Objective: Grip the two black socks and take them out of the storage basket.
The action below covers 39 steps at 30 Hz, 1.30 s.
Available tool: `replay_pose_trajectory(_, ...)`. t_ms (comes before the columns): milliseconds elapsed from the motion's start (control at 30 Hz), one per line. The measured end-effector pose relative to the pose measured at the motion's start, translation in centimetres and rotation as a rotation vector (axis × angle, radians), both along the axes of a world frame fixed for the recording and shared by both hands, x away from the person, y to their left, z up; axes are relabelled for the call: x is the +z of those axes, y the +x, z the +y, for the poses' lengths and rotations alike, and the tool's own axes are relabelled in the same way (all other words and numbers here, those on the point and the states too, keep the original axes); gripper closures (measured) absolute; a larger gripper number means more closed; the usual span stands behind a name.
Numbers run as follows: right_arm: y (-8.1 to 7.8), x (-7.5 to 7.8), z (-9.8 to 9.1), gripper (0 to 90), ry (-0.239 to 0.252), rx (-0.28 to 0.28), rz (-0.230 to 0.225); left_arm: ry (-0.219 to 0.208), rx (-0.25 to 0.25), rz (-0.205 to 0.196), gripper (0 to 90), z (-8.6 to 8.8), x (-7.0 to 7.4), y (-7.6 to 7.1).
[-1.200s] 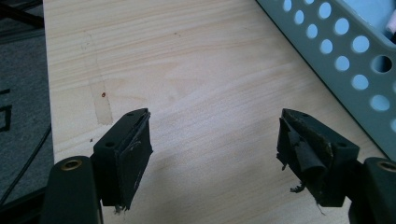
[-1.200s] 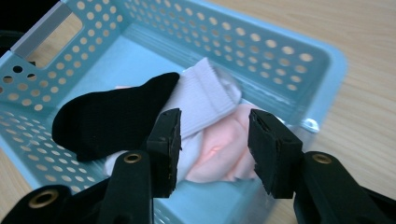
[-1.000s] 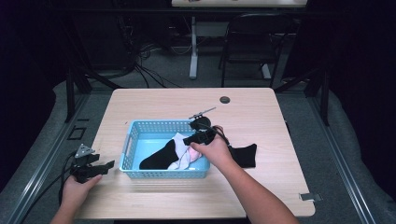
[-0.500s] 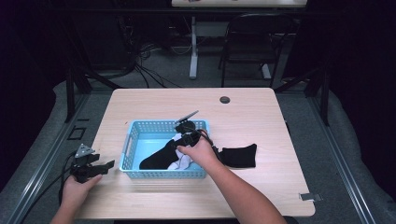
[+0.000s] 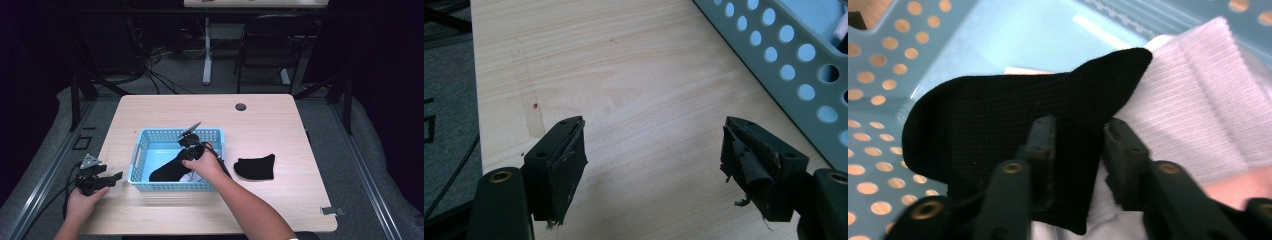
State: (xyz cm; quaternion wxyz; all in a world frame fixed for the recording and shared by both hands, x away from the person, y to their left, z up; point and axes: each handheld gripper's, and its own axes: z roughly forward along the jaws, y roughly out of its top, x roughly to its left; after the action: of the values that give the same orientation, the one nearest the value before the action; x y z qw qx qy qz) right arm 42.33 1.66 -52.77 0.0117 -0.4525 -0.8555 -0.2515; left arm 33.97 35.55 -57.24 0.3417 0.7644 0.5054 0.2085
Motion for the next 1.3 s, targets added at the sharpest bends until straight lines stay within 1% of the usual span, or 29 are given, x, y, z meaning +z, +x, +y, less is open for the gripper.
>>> replay_pose_trajectory(33, -0.1, 0.1, 0.0, 76.7, -0.012, 0.010, -0.008, 0.001, 0.000, 0.001, 25.9, 0.0, 0.0, 0.0)
replay_pose_trajectory(100, -0.3, 0.3, 0.1, 83.0, -0.005, 0.012, -0.026, 0.002, -0.002, 0.002, 25.9, 0.0, 0.0, 0.0)
replay_pose_trajectory(133, -0.3, 0.5, 0.0, 84.8, -0.017, 0.036, -0.022, 0.004, 0.000, 0.005, 25.9, 0.0, 0.0, 0.0)
replay_pose_trajectory(167, -0.5, 0.6, 0.0, 85.4, -0.006, 0.026, -0.033, 0.004, -0.001, 0.007, 25.9, 0.0, 0.0, 0.0)
replay_pose_trajectory(200, -0.5, 0.7, 0.0, 86.2, -0.007, 0.033, -0.036, 0.002, -0.002, 0.005, 25.9, 0.0, 0.0, 0.0)
replay_pose_trajectory(233, -0.7, 0.8, 0.1, 86.6, 0.009, 0.024, -0.045, 0.005, -0.002, 0.008, 25.9, 0.0, 0.1, 0.0)
replay_pose_trajectory(267, -0.9, 1.1, 0.1, 86.8, 0.010, 0.036, -0.047, 0.004, -0.002, 0.009, 25.9, 0.0, 0.1, 0.0)
replay_pose_trajectory(300, -1.1, 1.3, 0.2, 86.8, 0.019, 0.035, -0.052, 0.006, -0.003, 0.010, 25.9, 0.0, 0.1, 0.0)
replay_pose_trajectory(367, -1.4, 2.1, 0.4, 87.1, 0.035, 0.053, -0.063, 0.001, -0.001, 0.003, 25.9, -0.1, 0.0, 0.0)
replay_pose_trajectory(400, -1.5, 2.3, 0.5, 87.2, 0.052, 0.049, -0.069, 0.002, -0.002, 0.003, 25.9, -0.1, 0.0, 0.0)
replay_pose_trajectory(433, -1.6, 2.7, 0.5, 87.2, 0.054, 0.058, -0.074, 0.002, -0.002, 0.002, 25.9, -0.1, 0.0, 0.0)
replay_pose_trajectory(533, -1.9, 3.9, 0.6, 87.3, 0.083, 0.070, -0.098, 0.001, -0.001, 0.003, 25.9, -0.1, 0.0, 0.0)
replay_pose_trajectory(633, -2.2, 5.4, 0.7, 87.4, 0.097, 0.086, -0.126, 0.003, -0.004, 0.006, 25.9, 0.0, 0.0, 0.0)
replay_pose_trajectory(667, -2.3, 6.0, 0.7, 87.4, 0.106, 0.088, -0.129, 0.003, -0.001, 0.006, 25.9, 0.0, 0.0, 0.0)
replay_pose_trajectory(700, -2.4, 6.5, 0.7, 87.4, 0.111, 0.093, -0.143, 0.003, -0.003, 0.010, 25.9, 0.0, 0.1, 0.0)
replay_pose_trajectory(800, -2.7, 8.1, 0.7, 87.4, 0.134, 0.100, -0.171, 0.000, -0.002, 0.003, 25.9, -0.1, 0.0, 0.1)
replay_pose_trajectory(867, -2.9, 9.2, 0.9, 87.4, 0.133, 0.107, -0.186, 0.001, -0.003, 0.003, 25.9, -0.1, 0.0, 0.1)
replay_pose_trajectory(967, -3.1, 10.7, 1.0, 87.4, 0.143, 0.119, -0.217, 0.002, 0.000, 0.006, 25.9, -0.1, 0.0, 0.0)
replay_pose_trajectory(1100, -3.2, 11.9, 0.8, 87.5, 0.160, 0.112, -0.241, -0.004, 0.002, -0.001, 25.9, 0.0, 0.0, 0.0)
replay_pose_trajectory(1233, -3.3, 12.7, 0.3, 87.5, 0.171, 0.100, -0.249, -0.001, 0.000, 0.003, 25.9, 0.0, 0.0, 0.0)
replay_pose_trajectory(1300, -3.2, 13.1, -0.3, 87.5, 0.177, 0.094, -0.245, 0.000, 0.000, 0.003, 25.9, 0.0, 0.0, 0.0)
